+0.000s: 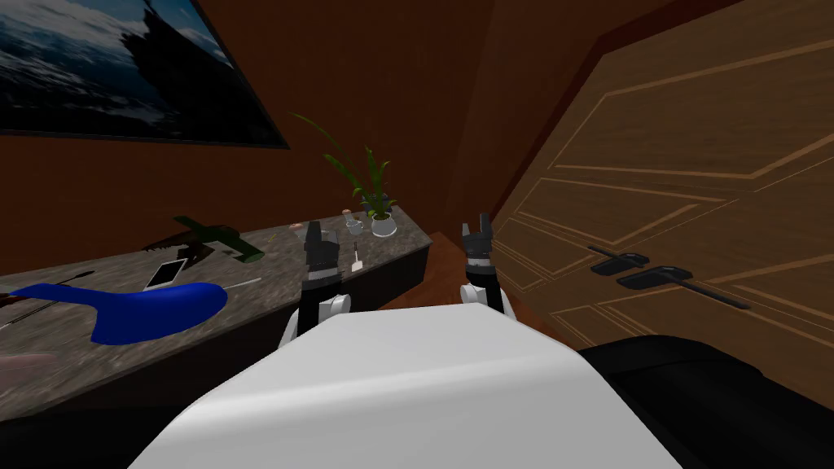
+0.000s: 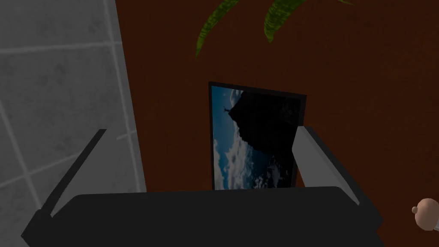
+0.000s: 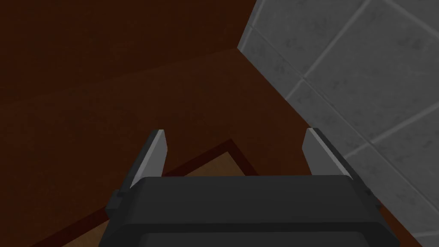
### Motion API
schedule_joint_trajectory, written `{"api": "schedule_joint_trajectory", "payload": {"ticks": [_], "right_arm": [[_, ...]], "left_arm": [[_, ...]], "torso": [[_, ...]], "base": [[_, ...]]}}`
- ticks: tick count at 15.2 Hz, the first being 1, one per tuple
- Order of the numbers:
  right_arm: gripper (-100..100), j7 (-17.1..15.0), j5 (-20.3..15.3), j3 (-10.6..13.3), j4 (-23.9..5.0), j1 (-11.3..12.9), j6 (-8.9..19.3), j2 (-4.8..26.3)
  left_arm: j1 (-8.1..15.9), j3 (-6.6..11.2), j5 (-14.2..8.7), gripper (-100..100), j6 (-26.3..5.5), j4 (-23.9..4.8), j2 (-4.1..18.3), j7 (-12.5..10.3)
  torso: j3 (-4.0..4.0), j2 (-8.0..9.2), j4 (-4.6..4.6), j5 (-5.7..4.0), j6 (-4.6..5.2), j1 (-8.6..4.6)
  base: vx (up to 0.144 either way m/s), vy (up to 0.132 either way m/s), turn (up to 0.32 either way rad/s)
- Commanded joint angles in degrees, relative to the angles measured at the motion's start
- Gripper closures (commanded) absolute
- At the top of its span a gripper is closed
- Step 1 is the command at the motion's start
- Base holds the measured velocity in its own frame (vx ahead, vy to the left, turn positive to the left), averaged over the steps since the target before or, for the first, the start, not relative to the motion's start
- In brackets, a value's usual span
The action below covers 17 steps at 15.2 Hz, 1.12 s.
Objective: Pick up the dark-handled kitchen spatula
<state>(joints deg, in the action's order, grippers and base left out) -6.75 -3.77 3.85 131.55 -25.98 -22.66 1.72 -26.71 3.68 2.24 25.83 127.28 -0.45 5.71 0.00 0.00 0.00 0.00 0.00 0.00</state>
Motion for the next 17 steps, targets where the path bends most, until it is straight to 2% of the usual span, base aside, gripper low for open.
{"api": "schedule_joint_trajectory", "payload": {"ticks": [1,2,3,5,6,7,8,9,10,11,12,13,14,15,16,17], "right_arm": [[0,0.0,0.0,0.0,0.0,0.0,0.0,0.0],[0,0.0,0.0,0.0,0.0,0.0,0.0,0.0],[0,0.0,0.0,0.0,0.0,0.0,0.0,0.0],[0,0.0,0.0,0.0,0.0,0.0,0.0,0.0],[0,0.0,0.0,0.0,0.0,0.0,0.0,0.0],[0,0.0,0.0,0.0,0.0,0.0,0.0,0.0],[0,0.0,0.0,0.0,0.0,0.0,0.0,0.0],[0,0.0,0.0,0.0,0.0,0.0,0.0,0.0],[0,0.0,0.0,0.0,0.0,0.0,0.0,0.0],[0,0.0,0.0,0.0,0.0,0.0,0.0,0.0],[0,0.0,0.0,0.0,0.0,0.0,0.0,0.0],[0,0.0,0.0,0.0,0.0,0.0,0.0,0.0],[0,0.0,0.0,0.0,0.0,0.0,0.0,0.0],[0,0.0,0.0,0.0,0.0,0.0,0.0,0.0],[0,0.0,0.0,0.0,0.0,0.0,0.0,0.0],[0,0.0,0.0,0.0,0.0,0.0,0.0,0.0]], "left_arm": [[-0.4,0.41,-0.6,-100,-0.2,-0.4,2.1,0.3],[-0.8,0.81,-1.3,-100,-0.5,-0.8,3.6,0.6],[-0.8,0.81,-1.3,-100,-0.5,-0.8,3.7,0.6],[-2.0,1.93,-3.2,-100,-1.3,-2.0,6.8,1.5],[-2.0,1.93,-3.2,-100,-1.3,-2.0,7.3,1.5],[-2.7,2.61,-4.5,-100,-1.8,-2.7,9.1,2.0],[-2.7,2.61,-4.5,-100,-1.8,-2.7,9.3,2.0],[-3.5,3.36,-5.9,-100,-2.5,-3.5,11.1,2.6],[-3.5,3.36,-5.9,-100,-2.5,-3.5,11.3,2.6],[-4.4,4.15,-7.4,-100,-3.2,-4.4,13.2,3.2],[-4.4,4.15,-7.4,-100,-3.2,-4.4,13.5,3.2],[-5.4,4.96,-9.1,-100,-4.1,-5.3,15.3,3.9],[-5.4,4.96,-9.1,-100,-4.1,-5.3,15.7,3.9],[-6.5,5.78,-10.9,-100,-5.0,-6.3,17.4,4.6],[-6.5,5.78,-10.9,-100,-5.0,-6.3,18.0,4.6],[-7.6,6.60,-12.9,-100,-6.0,-7.3,19.7,5.3]], "torso": [[0.00,0.00,0.00,0.00,0.00,0.00],[0.00,0.00,0.00,0.00,0.01,0.01],[0.00,0.00,0.00,0.00,0.02,0.01],[0.00,0.00,0.00,0.00,0.01,0.02],[0.00,0.00,0.00,0.00,0.02,0.01],[0.00,0.00,0.00,0.00,0.01,0.01],[0.00,-0.01,0.00,0.00,0.01,0.01],[0.00,0.00,0.00,0.00,0.01,0.01],[0.00,0.00,0.00,0.00,0.02,0.00],[0.00,0.00,0.00,0.00,0.01,0.01],[0.00,0.00,0.00,0.00,0.01,0.01],[-0.01,-0.01,0.00,0.00,0.01,0.01],[-0.01,-0.01,-0.01,0.00,0.02,0.00],[-0.01,-0.01,0.00,0.00,0.01,0.01],[-0.01,-0.01,-0.01,0.00,0.02,0.00],[-0.01,-0.01,0.00,0.00,0.01,0.01]], "base": [[0.001,-0.003,-0.047],[0.002,-0.005,-0.104],[0.002,-0.003,-0.076],[0.003,-0.006,-0.120],[0.004,-0.005,-0.113],[0.004,-0.006,-0.099],[0.004,-0.006,-0.091],[0.003,-0.008,-0.141],[0.003,-0.005,-0.106],[0.006,-0.008,-0.137],[0.006,-0.006,-0.119],[0.006,-0.009,-0.175],[0.005,-0.006,-0.136],[0.004,-0.009,-0.164],[0.004,-0.007,-0.121],[0.007,-0.008,-0.165]]}}
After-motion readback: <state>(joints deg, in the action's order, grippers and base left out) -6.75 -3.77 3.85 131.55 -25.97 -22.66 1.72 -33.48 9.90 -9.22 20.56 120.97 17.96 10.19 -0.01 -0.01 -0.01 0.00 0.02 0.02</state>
